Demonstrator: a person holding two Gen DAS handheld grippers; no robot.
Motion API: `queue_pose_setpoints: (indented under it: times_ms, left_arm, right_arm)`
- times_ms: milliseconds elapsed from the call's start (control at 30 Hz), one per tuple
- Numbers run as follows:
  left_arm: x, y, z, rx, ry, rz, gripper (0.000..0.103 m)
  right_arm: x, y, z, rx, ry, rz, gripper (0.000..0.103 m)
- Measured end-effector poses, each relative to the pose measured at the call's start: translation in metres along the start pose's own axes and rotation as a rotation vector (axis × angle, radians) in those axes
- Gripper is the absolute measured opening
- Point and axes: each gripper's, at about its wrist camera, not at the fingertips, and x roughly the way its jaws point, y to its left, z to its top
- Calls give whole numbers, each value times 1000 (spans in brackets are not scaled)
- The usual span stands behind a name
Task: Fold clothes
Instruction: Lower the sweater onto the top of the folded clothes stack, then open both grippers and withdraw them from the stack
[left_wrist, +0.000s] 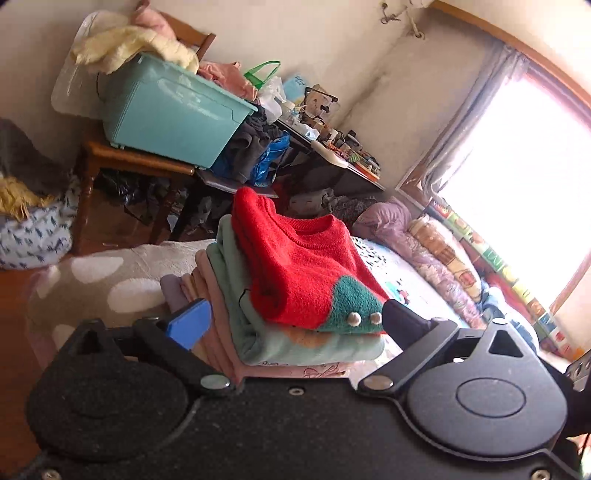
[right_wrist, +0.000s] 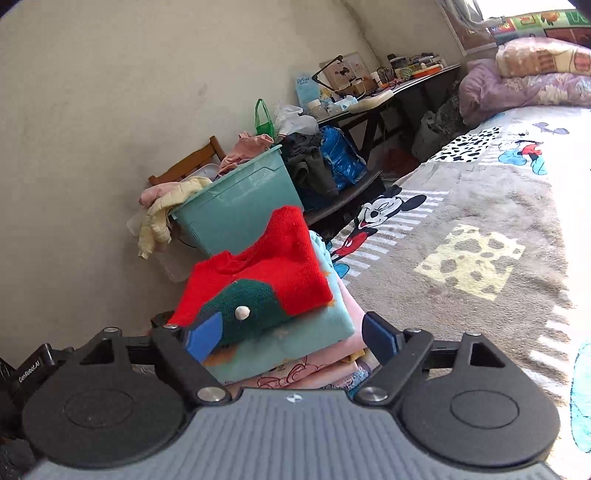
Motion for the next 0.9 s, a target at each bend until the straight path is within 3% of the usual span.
queue_pose_setpoints:
  times_ms: [100, 300, 533, 633, 900]
  left_arm:
    - [-12, -25, 1, 137, 8, 77, 103]
    - [-34, -64, -3, 280, 12, 276, 103]
    - [-78, -83, -9, 351, -10, 296, 103]
    - [-90, -95, -12, 389, -24, 347, 103]
    - [-114, -110, -18, 409, -30, 369, 103]
  right_arm:
    - [-19, 15, -3, -34, 18, -25, 102]
    - [-53, 45, -7, -101, 60, -117, 102]
    - [-86, 59, -12, -143, 73, -234, 103]
    - [-98, 63, -16, -143, 75, -248, 103]
    - [-126, 78, -24, -214, 56, -305, 103]
